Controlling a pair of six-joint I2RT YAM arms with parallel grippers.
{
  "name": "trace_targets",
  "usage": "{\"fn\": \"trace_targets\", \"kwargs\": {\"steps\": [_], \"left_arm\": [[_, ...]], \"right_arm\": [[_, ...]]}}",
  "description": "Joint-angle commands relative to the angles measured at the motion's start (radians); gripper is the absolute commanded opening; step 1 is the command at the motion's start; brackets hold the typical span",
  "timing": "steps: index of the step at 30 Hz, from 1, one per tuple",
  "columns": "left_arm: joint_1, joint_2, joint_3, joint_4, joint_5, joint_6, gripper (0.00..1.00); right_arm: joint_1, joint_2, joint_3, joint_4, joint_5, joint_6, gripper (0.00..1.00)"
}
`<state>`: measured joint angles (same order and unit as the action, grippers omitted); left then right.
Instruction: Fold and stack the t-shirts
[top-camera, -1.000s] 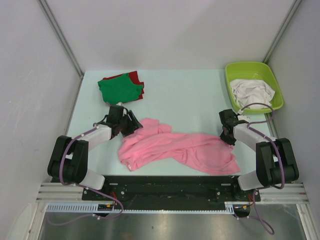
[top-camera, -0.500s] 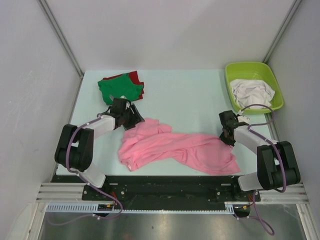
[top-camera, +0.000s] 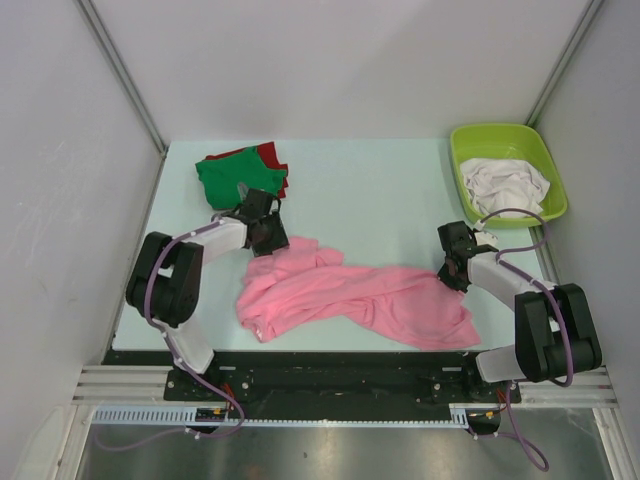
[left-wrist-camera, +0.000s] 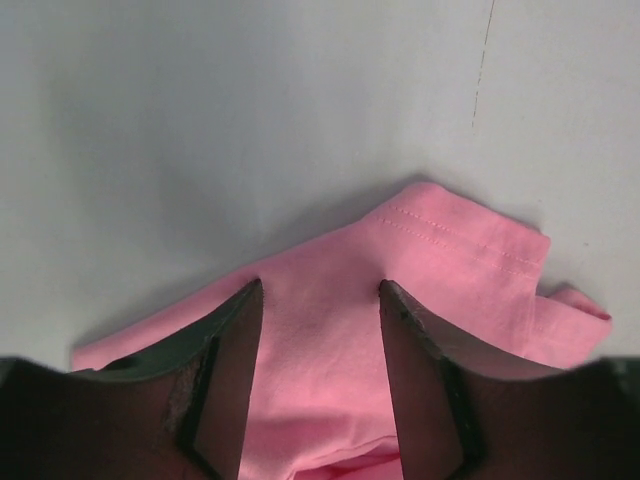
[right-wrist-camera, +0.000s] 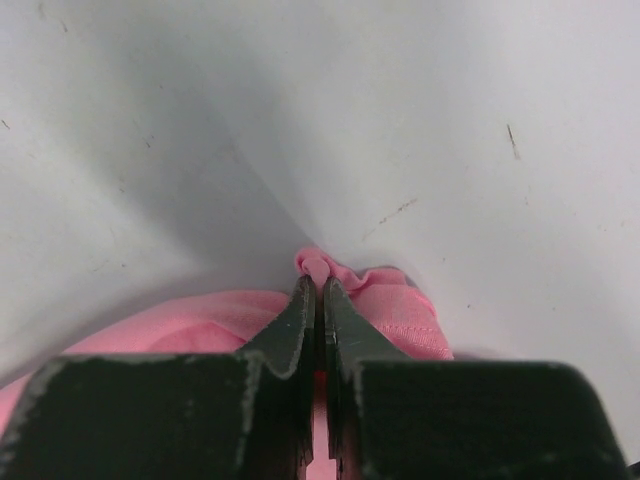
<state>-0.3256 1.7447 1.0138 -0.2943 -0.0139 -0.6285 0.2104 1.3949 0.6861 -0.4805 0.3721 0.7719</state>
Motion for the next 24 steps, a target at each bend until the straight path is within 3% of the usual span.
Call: {"fn": "trace_targets", "kwargs": {"steps": [1,6,8,9,10,16,24], "left_arm": [[-0.038,0.081,0.046,-0.08,-0.076,0.055,0.48],[-0.078,0.144,0.109,-0.141,-0.153,0.085,0.38],[-0.087,0.167,0.114,-0.144,-0.158,0.087,0.28],[-0.087,0.171,0.114,-0.138,-0.158,0.087,0.2],[-0.089,0.174,0.108,-0.131,-0.156,0.082,0.0],[-0.093,0.124,0.074,-0.106,-0.176,0.085,0.0],[-0.11,-0.25,0.092,-0.184,-0.207,0.101,0.0]], "right_arm": [[0.003,-0.003,-0.003,0.025,-0.024,-0.002,0.0],[0.003,-0.028,-0.003,0.022,-0.033,0.0,0.0],[0.004,-0.033,-0.005,0.022,-0.042,0.0,0.0],[0.004,-0.034,-0.005,0.022,-0.044,0.0,0.0],[0.006,-0.034,-0.005,0.022,-0.045,-0.002,0.0],[0.027,-0.074,-0.005,0.029,-0.053,-0.008,0.0],[0.041,-0.362,0.033,0.102,-0.159,-0.131,0.0]]}}
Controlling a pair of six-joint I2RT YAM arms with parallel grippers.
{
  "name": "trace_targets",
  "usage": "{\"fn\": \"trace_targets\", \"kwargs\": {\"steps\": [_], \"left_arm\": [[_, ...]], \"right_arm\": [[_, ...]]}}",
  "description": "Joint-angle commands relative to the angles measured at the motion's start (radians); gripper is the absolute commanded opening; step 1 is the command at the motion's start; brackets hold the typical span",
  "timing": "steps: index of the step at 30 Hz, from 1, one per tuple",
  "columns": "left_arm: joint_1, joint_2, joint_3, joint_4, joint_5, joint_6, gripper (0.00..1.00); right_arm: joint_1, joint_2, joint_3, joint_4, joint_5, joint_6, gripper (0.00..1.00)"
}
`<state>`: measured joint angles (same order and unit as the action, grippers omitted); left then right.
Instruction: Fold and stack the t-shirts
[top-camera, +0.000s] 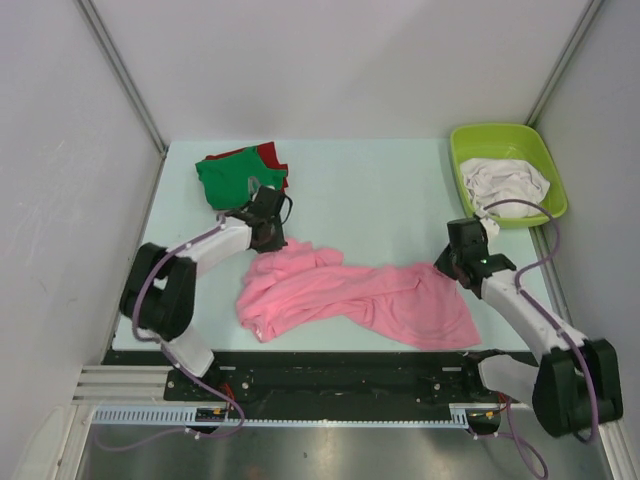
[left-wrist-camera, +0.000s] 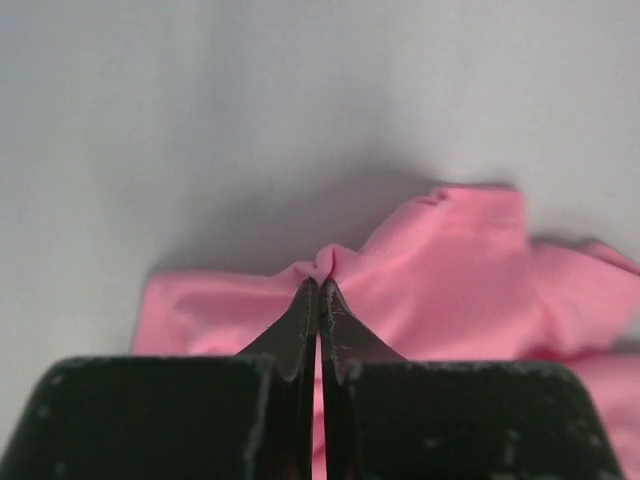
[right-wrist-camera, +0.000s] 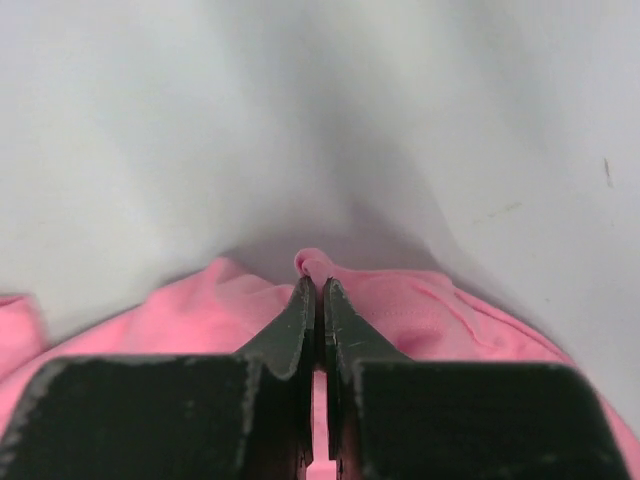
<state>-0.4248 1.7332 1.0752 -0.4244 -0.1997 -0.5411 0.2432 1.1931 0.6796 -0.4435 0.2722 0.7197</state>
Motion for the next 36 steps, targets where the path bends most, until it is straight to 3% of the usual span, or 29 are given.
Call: {"fn": "trace_targets", "kwargs": {"steps": [1,7,10,17,20,30,36], "left_arm": [[-0.011,-0.276,0.054,-0.069,-0.024,0.02,0.0],[-0.011,-0.576,0.153,-0.166,-0.027,0.053,0.0],[-0.012,-0.743,0.155,-0.117,0.019,0.095,0.0],[-0.014,-0.918,0.34,-0.126,0.124,0.168,0.0],[-0.012,-0.995,0.371,-0.035,0.192,0.182,0.0],[-0.014,-1.015,0.635,-0.017,0.283,0.173,0.0],[-0.014,-0.951,0.795,-0.01,0.29,0.194,0.0]], "right_arm": [[0.011,-0.229,0.057,0.06,-0.06,-0.091,0.0],[0.019,-0.368,0.264,-0.034,-0.134,-0.193,0.0],[0.031,-0.398,0.371,-0.073,-0.191,-0.239,0.0],[0.059,-0.472,0.583,-0.089,-0.26,-0.33,0.0],[0.059,-0.523,0.617,-0.048,-0.336,-0.359,0.0],[0.041,-0.569,0.813,-0.064,-0.403,-0.342,0.0],[-0.063,-0.524,0.968,-0.1,-0.456,-0.344,0.0]]}}
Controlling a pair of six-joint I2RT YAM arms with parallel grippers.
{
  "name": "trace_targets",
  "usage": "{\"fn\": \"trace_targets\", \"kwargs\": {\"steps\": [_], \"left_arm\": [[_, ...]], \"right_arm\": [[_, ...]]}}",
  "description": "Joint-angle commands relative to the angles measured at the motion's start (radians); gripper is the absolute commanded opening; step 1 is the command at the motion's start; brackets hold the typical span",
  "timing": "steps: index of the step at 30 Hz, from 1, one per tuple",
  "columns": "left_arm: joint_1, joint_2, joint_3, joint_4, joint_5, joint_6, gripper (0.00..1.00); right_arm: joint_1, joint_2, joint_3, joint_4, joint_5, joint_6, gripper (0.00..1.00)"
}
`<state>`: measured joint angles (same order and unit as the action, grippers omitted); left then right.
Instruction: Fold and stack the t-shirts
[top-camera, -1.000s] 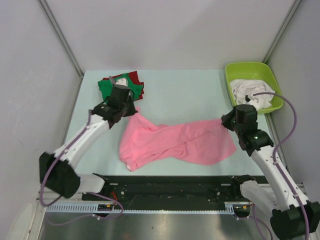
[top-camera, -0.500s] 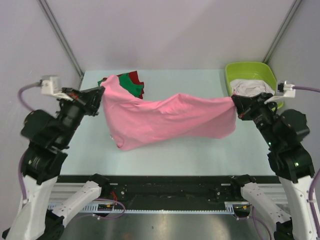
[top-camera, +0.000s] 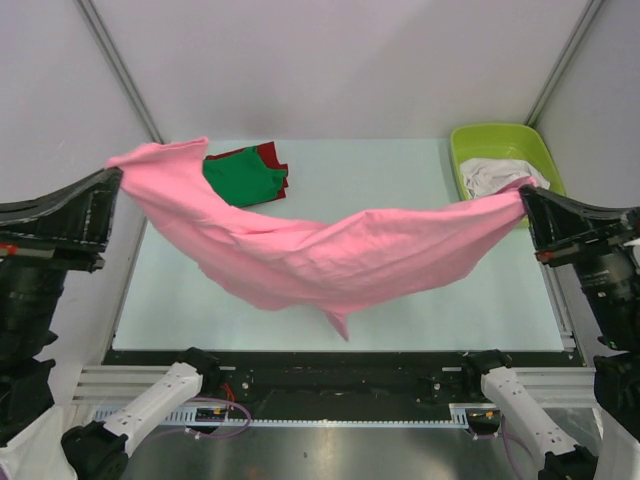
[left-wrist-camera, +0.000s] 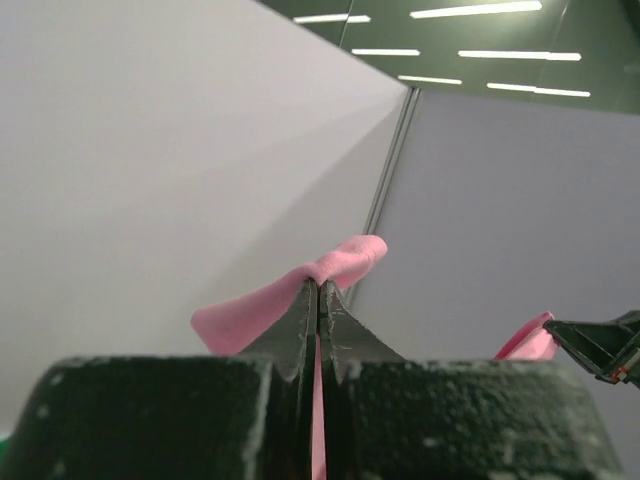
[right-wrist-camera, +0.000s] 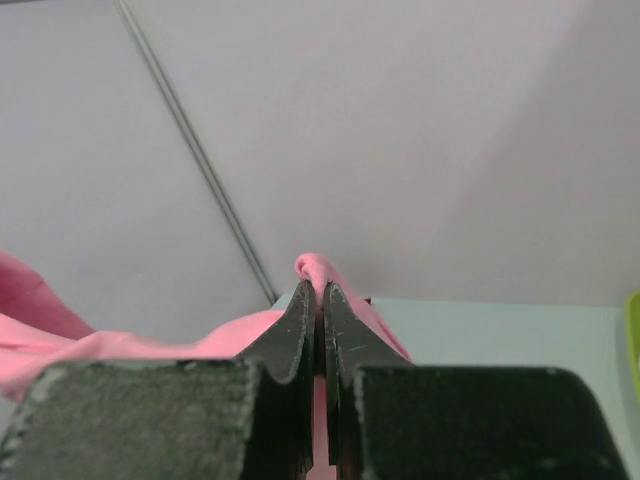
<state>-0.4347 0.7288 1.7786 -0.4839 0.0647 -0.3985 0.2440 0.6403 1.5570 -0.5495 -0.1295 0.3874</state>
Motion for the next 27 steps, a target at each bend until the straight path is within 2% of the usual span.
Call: {"fn": "trace_targets", "kwargs": {"steps": [1,4,8,11,12,13,18,20,22,27], "left_arm": [[-0.003,0.084,0.143,0.022,0.018,0.059,0.0],[-0.004,0.121,0.206,-0.005,0.012,0.073,0.0],[-0.002,0.182,0.15,-0.019,-0.002,0.084,0.0],[-0.002,0.164,-0.071,0.06,-0.005,0.064,0.0],[-0.002,0.156,-0.206,0.091,-0.011,0.059,0.0],[-0.002,0.147,-0.276,0.149,-0.017,0.052,0.0],[-0.002,0.165,-0.673,0.325,-0.092,0.01,0.0],[-0.001,0.193,-0.764,0.369,-0.123,-0.013,0.0],[-0.001,0.257,-0.86,0.421,-0.172,-0.026,0.0],[0.025,0.4,-0.889,0.461,-0.239,-0.033,0.0]], "right_arm": [[-0.083,0.041,0.13,-0.018,-0.062,-0.01,0.0],[-0.112,0.065,0.152,-0.038,-0.078,-0.002,0.0],[-0.118,0.097,0.066,-0.056,-0.026,0.027,0.0],[-0.118,0.107,-0.088,-0.053,0.0,0.077,0.0],[-0.117,0.107,-0.128,-0.044,0.013,0.088,0.0],[-0.118,0.108,-0.168,-0.043,0.025,0.115,0.0],[-0.101,0.159,-0.481,-0.009,0.129,0.183,0.0],[-0.08,0.196,-0.567,0.026,0.235,0.203,0.0],[-0.081,0.245,-0.658,0.077,0.277,0.218,0.0],[-0.08,0.469,-0.689,0.206,0.318,0.215,0.0]]}}
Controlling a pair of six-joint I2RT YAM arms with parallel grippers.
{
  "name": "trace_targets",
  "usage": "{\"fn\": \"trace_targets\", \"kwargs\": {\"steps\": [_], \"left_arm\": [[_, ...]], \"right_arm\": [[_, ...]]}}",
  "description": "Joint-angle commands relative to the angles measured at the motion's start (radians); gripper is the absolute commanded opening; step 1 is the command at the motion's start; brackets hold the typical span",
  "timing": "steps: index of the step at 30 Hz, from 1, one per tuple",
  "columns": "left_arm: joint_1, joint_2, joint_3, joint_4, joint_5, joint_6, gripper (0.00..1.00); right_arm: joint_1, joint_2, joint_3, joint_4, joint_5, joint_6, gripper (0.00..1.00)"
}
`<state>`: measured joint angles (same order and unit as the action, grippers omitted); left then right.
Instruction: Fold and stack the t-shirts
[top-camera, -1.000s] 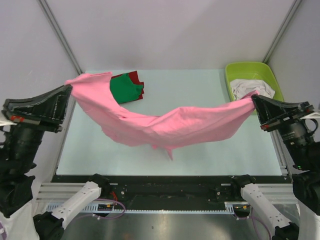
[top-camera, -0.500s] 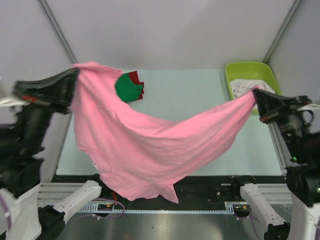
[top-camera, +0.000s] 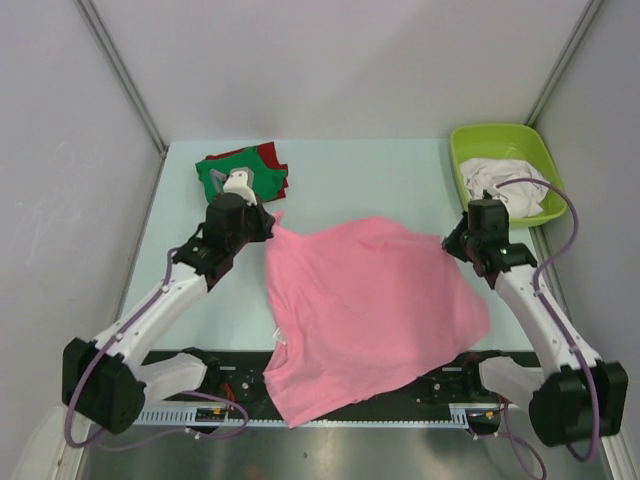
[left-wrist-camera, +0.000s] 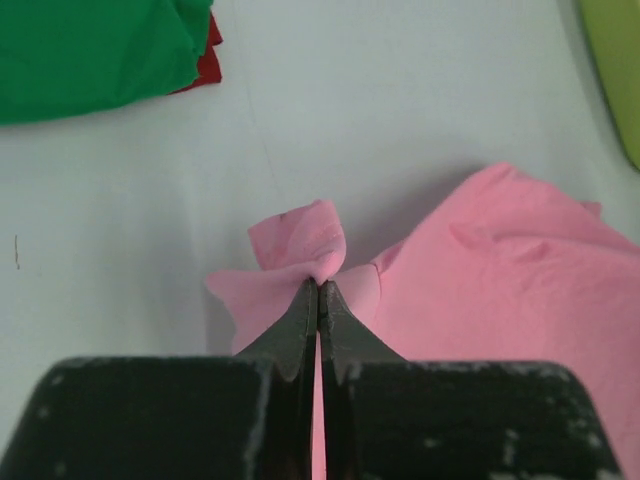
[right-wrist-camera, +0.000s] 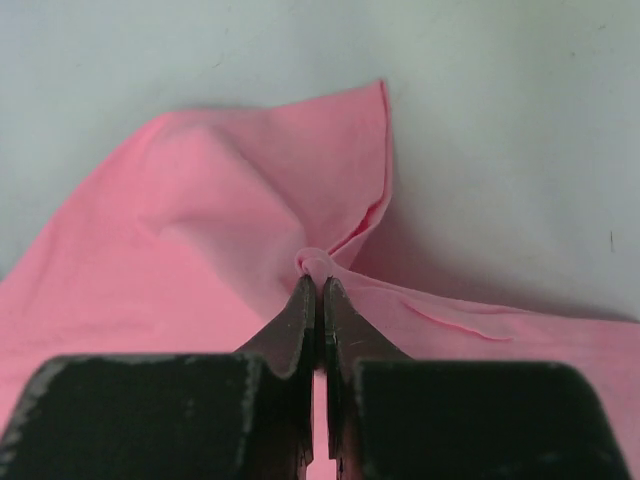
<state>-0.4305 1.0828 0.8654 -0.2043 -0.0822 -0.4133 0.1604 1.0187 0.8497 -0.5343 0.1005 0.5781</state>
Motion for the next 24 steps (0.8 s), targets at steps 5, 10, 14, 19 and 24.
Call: {"fn": "trace_targets", "kwargs": {"steps": [5,10,14,19,24], "left_arm": [[0.056,0.152,0.09,0.183,-0.096,-0.007,0.0],[0.056,0.259,0.191,0.161,-0.163,0.019,0.0],[0.052,0.359,0.244,0.079,-0.182,-0.008,0.49],[0.044,0.375,0.293,-0.236,-0.281,-0.128,0.97],[0.001,0.163,0.131,-0.256,-0.28,-0.148,0.98]], "right_arm": [[0.018,0.17,0.018,0.244,0.174,0.022,0.0],[0.031,0.299,0.02,0.275,0.322,-0.006,0.01],[0.03,0.392,0.025,0.243,0.389,0.0,0.65],[0.062,0.353,0.025,0.178,0.479,0.014,1.0],[0.14,0.144,0.025,0.165,0.504,-0.035,1.0]]}}
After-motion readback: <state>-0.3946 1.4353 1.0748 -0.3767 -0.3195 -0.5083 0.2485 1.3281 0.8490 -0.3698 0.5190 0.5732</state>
